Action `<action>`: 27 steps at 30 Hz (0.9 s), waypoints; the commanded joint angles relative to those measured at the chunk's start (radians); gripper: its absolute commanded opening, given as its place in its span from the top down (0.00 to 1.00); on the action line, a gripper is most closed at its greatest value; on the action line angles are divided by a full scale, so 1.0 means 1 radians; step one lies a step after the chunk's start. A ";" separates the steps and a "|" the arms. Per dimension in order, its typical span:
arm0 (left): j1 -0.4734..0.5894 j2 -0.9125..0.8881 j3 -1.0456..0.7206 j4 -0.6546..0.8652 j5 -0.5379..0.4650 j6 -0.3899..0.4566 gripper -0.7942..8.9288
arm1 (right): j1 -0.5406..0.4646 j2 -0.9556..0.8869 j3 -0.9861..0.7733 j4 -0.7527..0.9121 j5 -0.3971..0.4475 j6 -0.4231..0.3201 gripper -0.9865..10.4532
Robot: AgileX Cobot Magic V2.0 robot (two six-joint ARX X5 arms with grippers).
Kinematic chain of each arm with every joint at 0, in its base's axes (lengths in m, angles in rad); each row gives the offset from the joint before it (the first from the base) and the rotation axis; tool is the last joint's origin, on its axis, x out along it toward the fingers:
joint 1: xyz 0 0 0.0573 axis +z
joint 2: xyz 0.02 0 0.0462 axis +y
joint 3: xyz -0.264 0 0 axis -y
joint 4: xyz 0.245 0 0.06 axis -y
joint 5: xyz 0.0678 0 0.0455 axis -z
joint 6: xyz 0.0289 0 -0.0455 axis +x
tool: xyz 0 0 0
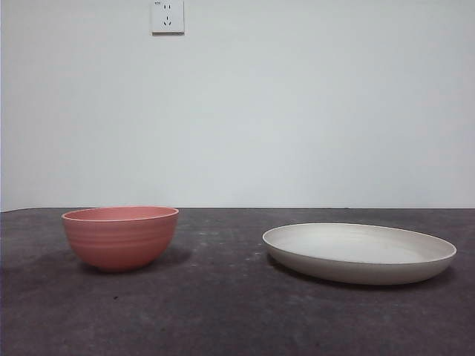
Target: Place the red bowl on the white plate
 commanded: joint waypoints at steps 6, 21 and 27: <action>-0.004 0.007 0.021 -0.035 0.006 0.016 0.74 | 0.019 0.021 0.016 -0.016 0.000 -0.031 0.84; -0.008 0.031 0.021 -0.024 0.000 0.005 0.47 | 0.019 0.021 0.016 -0.016 0.000 -0.010 0.59; -0.021 0.144 0.065 0.032 -0.064 -0.035 0.47 | 0.019 0.021 0.016 -0.015 0.000 -0.009 0.59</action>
